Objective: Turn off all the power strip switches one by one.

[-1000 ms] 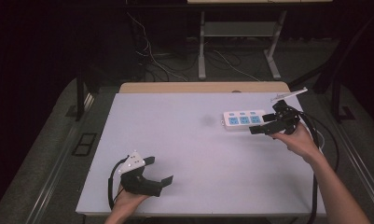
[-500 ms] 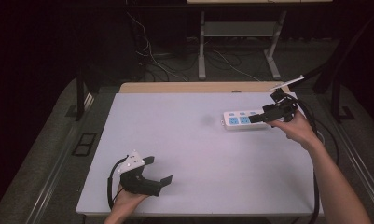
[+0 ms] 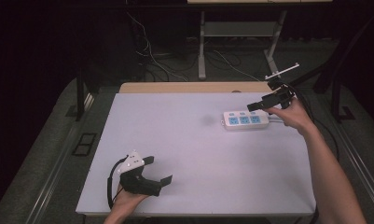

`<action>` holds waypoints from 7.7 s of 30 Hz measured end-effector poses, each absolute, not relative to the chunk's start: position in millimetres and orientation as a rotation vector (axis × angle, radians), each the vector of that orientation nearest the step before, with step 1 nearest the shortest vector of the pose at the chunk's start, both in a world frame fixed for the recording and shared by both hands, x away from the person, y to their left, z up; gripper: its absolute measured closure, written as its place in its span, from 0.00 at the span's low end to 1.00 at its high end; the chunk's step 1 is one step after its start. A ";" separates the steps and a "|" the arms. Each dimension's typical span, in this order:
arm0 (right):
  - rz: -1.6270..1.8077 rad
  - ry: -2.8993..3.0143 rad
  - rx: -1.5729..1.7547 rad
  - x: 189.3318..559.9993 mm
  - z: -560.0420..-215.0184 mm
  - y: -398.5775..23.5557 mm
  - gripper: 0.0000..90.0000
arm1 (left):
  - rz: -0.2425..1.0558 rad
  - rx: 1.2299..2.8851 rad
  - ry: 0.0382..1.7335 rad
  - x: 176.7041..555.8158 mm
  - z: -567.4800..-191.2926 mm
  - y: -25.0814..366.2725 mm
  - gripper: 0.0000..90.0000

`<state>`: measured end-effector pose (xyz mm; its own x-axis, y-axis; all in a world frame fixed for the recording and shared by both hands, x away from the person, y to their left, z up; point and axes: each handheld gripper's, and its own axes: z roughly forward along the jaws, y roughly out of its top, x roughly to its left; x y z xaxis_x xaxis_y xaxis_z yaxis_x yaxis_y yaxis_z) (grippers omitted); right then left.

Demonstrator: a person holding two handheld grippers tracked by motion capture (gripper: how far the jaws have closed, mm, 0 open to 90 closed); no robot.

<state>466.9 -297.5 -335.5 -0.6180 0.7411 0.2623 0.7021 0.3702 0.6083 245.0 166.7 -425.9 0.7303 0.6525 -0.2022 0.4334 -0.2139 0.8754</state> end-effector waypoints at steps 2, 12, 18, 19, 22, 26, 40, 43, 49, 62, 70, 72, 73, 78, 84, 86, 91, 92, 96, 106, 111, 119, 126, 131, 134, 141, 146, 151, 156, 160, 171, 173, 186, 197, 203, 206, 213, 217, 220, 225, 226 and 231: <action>1.076 2.556 1.355 472.2 -338.3 -296.8 0.01 | 0.253 1.852 0.844 245.0 -425.8 167.0 0.00; 0.979 2.484 1.402 485.0 -353.6 -298.6 0.19 | 0.255 1.859 0.841 245.6 -426.0 168.0 0.00; 0.961 2.456 1.400 488.2 -356.0 -300.4 0.48 | 0.257 1.858 0.841 245.3 -426.0 167.6 0.00; 0.964 2.461 1.399 488.8 -356.4 -300.5 0.55 | 0.258 1.859 0.841 245.2 -426.0 167.6 0.00; 0.951 2.473 1.395 491.3 -359.1 -301.1 0.69 | 0.261 1.859 0.840 244.9 -425.8 167.5 0.00; 0.972 2.485 1.403 494.7 -364.5 -303.5 0.92 | 0.263 1.861 0.838 244.8 -425.9 168.0 0.00; 0.974 2.441 1.510 507.7 -384.0 -309.6 1.00 | 0.271 1.861 0.838 244.8 -425.3 169.3 0.00; 0.951 2.440 1.515 508.1 -389.9 -309.3 1.00 | 0.270 1.862 0.837 245.1 -425.5 169.4 0.00; 0.920 2.453 1.534 509.0 -400.8 -310.5 1.00 | 0.270 1.862 0.835 244.9 -425.3 169.4 0.00; 0.955 2.438 1.572 507.9 -414.5 -314.9 1.00 | 0.268 1.869 0.836 245.2 -426.0 168.8 0.00; 1.014 2.410 1.574 507.8 -417.9 -315.7 1.00 | 0.268 1.869 0.837 245.6 -426.1 169.0 0.00; 1.016 2.408 1.552 506.5 -418.5 -315.3 1.00 | 0.268 1.870 0.835 245.7 -426.1 168.7 0.00; 1.010 2.407 1.552 505.9 -418.1 -314.6 1.00 | 0.269 1.871 0.835 245.4 -426.0 168.5 0.00; 0.995 2.406 1.529 504.9 -418.0 -313.1 1.00 | 0.265 1.873 0.833 244.9 -426.4 167.6 0.00; 0.968 2.407 1.518 504.2 -417.0 -310.8 1.00 | 0.266 1.880 0.829 245.0 -426.4 166.9 0.00; 0.969 2.405 1.524 504.2 -417.2 -310.9 1.00 | 0.268 1.884 0.826 244.9 -426.2 166.6 0.00; 1.001 2.395 1.568 505.3 -418.7 -313.7 1.00 | 0.265 1.886 0.820 245.8 -426.3 166.6 0.00; 0.998 2.389 1.589 505.4 -419.1 -314.0 1.00 | 0.265 1.888 0.818 246.1 -426.5 166.6 0.00; 1.018 2.364 1.622 504.3 -420.7 -320.8 1.00 | 0.266 1.890 0.813 245.8 -425.9 166.1 0.00; 1.025 2.364 1.612 503.0 -421.0 -321.0 1.00 | 0.261 1.891 0.815 246.5 -426.6 166.2 0.00; 0.990 2.370 1.571 501.7 -419.7 -317.9 1.00 | 0.260 1.891 0.811 246.5 -426.4 166.8 0.00; 0.972 2.386 1.548 499.8 -414.4 -317.3 1.00 | 0.256 1.889 0.816 247.6 -427.0 166.6 0.00; 1.000 2.397 1.513 497.4 -408.3 -315.3 1.00 | 0.254 1.886 0.818 247.9 -427.4 166.7 0.00; 0.997 2.409 1.463 495.4 -400.7 -310.7 1.00 | 0.254 1.887 0.819 247.9 -427.4 166.7 0.00; 1.001 2.416 1.437 494.3 -395.6 -306.8 1.00 | 0.252 1.888 0.821 248.2 -427.6 166.3 0.00; 1.003 2.430 1.400 494.4 -383.0 -299.9 1.00 | 0.252 1.886 0.824 248.3 -427.6 166.7 0.00; 1.016 2.440 1.364 494.7 -375.9 -292.7 1.00 | 0.254 1.880 0.828 248.7 -427.5 167.8 0.00; 1.018 2.451 1.350 496.2 -374.7 -285.1 1.00 | 0.257 1.881 0.825 248.5 -426.9 169.0 0.00; 1.013 2.470 1.352 498.3 -380.4 -280.4 1.00 | 0.258 1.879 0.827 248.3 -426.7 169.7 0.00; 0.991 2.483 1.351 499.8 -384.8 -277.3 1.00 | 0.260 1.879 0.828 248.0 -426.5 170.1 0.00; 0.994 2.488 1.380 504.6 -395.6 -276.7 1.00 | 0.264 1.870 0.827 246.9 -425.6 171.0 0.00; 0.987 2.492 1.388 505.3 -397.8 -275.7 1.00 | 0.267 1.870 0.827 247.2 -425.6 171.8 0.00; 0.918 2.521 1.403 509.5 -411.4 -270.6 1.00 | 0.272 1.870 0.827 246.9 -425.0 172.7 0.00; 0.940 2.507 1.412 510.1 -413.8 -270.8 1.00 | 0.271 1.872 0.825 247.1 -425.3 172.6 0.00; 0.931 2.498 1.416 510.2 -414.2 -274.7 1.00 | 0.268 1.866 0.823 246.6 -424.9 173.4 0.00; 0.937 2.495 1.419 508.6 -415.0 -277.7 1.00 | 0.268 1.868 0.824 247.2 -425.3 173.0 0.00; 0.967 2.484 1.427 508.0 -416.0 -277.4 1.00 | 0.268 1.871 0.824 247.0 -425.6 171.8 0.00; 0.991 2.493 1.416 508.5 -416.6 -273.3 1.00 | 0.270 1.872 0.825 247.4 -425.7 172.2 0.00; 0.994 2.494 1.423 509.1 -416.7 -270.7 1.00 | 0.271 1.870 0.824 247.0 -425.5 172.2 0.00; 0.999 2.495 1.423 509.1 -417.3 -270.5 1.00 | 0.271 1.871 0.823 247.1 -425.6 172.4 0.00; 0.997 2.495 1.420 508.9 -417.3 -270.3 1.00 | 0.269 1.872 0.822 247.3 -425.6 172.4 0.00; 0.976 2.506 1.412 507.5 -417.2 -266.2 1.00 | 0.266 1.873 0.823 247.3 -425.9 171.2 0.00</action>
<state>507.5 -266.2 -417.2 -0.5638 0.7982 0.2122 0.7314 0.3631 0.5772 247.3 171.2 -425.9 0.7413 0.6469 -0.1790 0.4198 -0.2387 0.8757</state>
